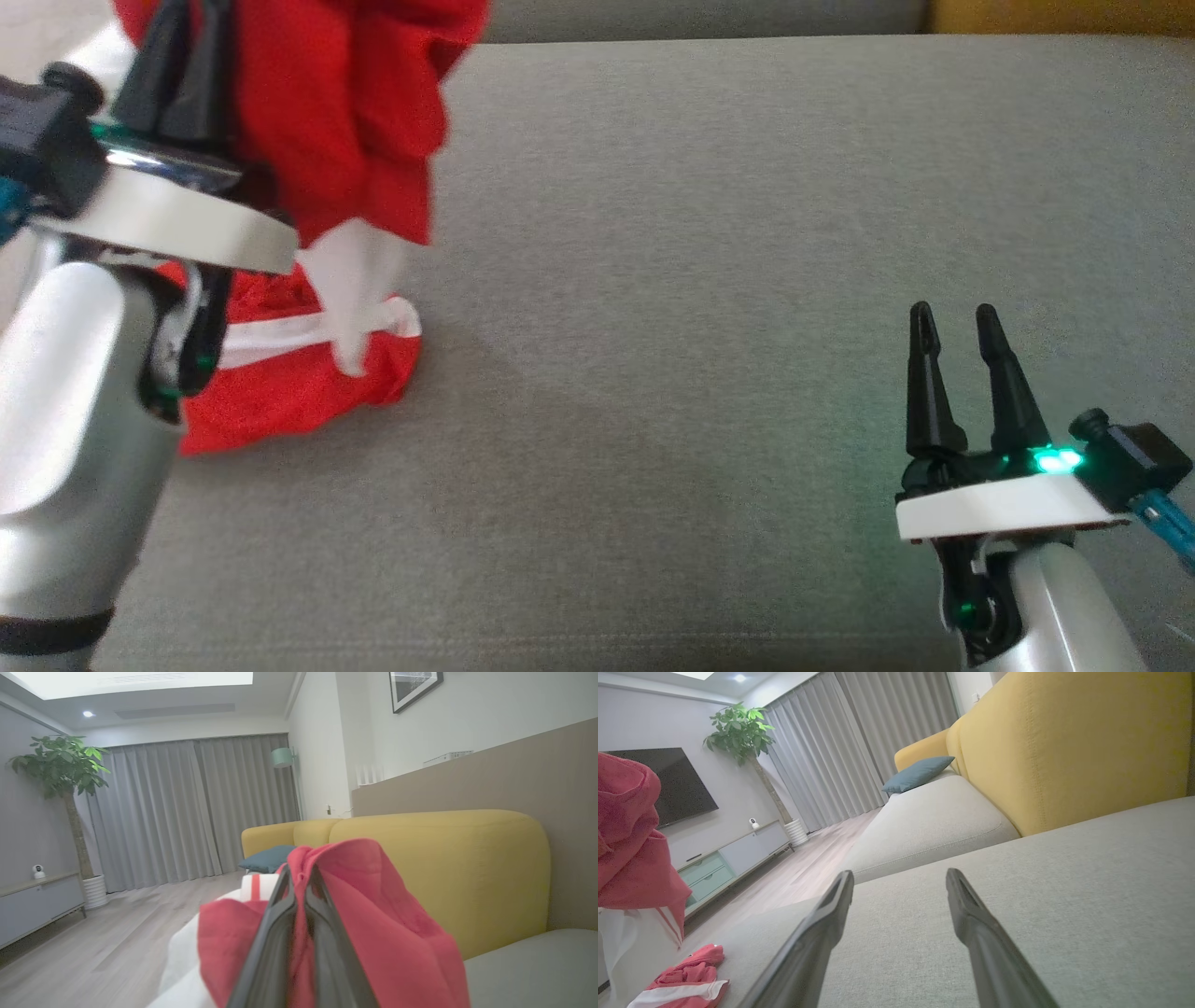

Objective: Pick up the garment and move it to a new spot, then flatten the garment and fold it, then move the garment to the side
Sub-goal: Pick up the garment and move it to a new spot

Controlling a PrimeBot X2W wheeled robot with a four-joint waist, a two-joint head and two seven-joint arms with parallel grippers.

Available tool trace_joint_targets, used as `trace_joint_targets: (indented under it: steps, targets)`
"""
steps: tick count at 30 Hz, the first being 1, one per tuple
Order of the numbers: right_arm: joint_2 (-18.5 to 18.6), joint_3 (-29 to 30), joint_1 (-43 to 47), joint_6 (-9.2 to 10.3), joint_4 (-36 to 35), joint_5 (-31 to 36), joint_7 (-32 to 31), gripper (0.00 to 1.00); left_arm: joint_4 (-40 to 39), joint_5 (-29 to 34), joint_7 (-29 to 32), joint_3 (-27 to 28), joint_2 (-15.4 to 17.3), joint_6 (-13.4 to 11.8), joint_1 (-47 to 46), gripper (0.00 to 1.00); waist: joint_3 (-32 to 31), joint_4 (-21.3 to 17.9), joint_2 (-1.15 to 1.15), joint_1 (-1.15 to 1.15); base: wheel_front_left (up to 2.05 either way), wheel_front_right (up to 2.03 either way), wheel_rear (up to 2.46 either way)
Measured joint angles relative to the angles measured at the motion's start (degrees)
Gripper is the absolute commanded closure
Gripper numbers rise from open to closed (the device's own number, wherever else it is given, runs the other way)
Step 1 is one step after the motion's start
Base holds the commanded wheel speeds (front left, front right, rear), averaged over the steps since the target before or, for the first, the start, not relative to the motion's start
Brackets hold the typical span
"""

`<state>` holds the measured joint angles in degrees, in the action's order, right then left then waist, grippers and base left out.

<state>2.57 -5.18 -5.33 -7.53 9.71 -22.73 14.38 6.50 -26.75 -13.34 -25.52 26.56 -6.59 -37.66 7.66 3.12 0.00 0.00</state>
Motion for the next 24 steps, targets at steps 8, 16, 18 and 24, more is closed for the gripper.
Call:
trace_joint_targets:
  steps: [8, 16, 18, 24]
  targets:
    - [0.0, -2.0, -0.2, 0.0, -1.1, -1.0, 0.0, 0.0, -1.0, 0.6, 2.5, -4.7, -5.1, -0.5, -0.3, 1.0, 0.5, -5.5, 0.0, 0.0, 0.0, 0.0, 0.0]
    - [0.0, -3.4, -4.3, 0.0, -3.2, -2.7, 0.0, 0.0, 5.3, 2.0, 2.1, -9.3, -13.2, -0.5, -6.3, 1.0, 3.2, -13.0, 0.0, 0.0, 0.0, 0.0, 0.0]
    - [0.0, -3.4, -5.0, 0.0, -3.8, -3.3, 0.0, 0.0, 8.4, 2.5, 1.6, -9.9, -14.8, -0.5, -8.0, 1.0, 4.2, -14.8, 0.0, 0.0, 0.0, 0.0, 0.0]
    - [0.0, -3.2, -4.9, 0.0, -4.2, -4.5, 0.0, 0.0, 20.0, 3.5, 1.2, -15.0, -18.8, 2.4, -8.9, 0.0, 7.4, -19.0, 0.0, 0.0, 0.0, 0.0, 0.0]
